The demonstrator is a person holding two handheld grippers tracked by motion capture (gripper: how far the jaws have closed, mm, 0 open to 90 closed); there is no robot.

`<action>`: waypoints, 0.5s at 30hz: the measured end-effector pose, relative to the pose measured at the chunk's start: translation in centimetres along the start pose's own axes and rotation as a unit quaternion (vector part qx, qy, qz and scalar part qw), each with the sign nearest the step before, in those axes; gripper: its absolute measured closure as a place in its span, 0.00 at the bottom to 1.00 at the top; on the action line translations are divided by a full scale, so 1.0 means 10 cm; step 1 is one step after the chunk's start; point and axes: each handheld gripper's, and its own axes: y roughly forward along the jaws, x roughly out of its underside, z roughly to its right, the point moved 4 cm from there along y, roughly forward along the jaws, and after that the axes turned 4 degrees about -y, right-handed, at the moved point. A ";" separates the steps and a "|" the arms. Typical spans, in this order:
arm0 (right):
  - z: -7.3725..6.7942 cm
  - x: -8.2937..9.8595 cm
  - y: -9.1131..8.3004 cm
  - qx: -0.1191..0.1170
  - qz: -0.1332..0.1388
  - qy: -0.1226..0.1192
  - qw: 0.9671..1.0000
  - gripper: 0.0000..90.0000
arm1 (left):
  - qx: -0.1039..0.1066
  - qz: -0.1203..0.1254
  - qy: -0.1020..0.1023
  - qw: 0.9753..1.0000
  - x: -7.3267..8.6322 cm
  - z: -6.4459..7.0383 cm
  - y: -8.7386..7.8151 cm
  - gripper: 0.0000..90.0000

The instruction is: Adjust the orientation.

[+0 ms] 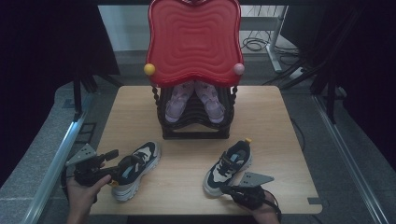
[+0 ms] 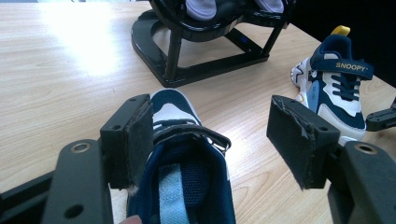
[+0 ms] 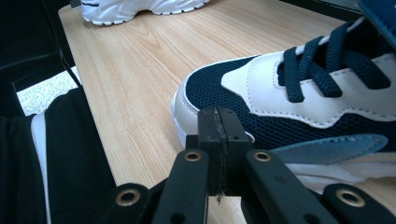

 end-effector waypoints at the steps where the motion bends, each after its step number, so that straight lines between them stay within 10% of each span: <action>1: 0.00 -0.01 0.01 0.000 0.000 -0.001 1.000 1.00 | 0.000 0.000 -0.001 1.000 0.00 0.00 0.00 0.35; 15: 0.00 -0.11 0.21 0.024 0.011 0.011 1.000 1.00 | 0.000 -0.003 0.001 1.000 0.01 0.02 0.02 0.35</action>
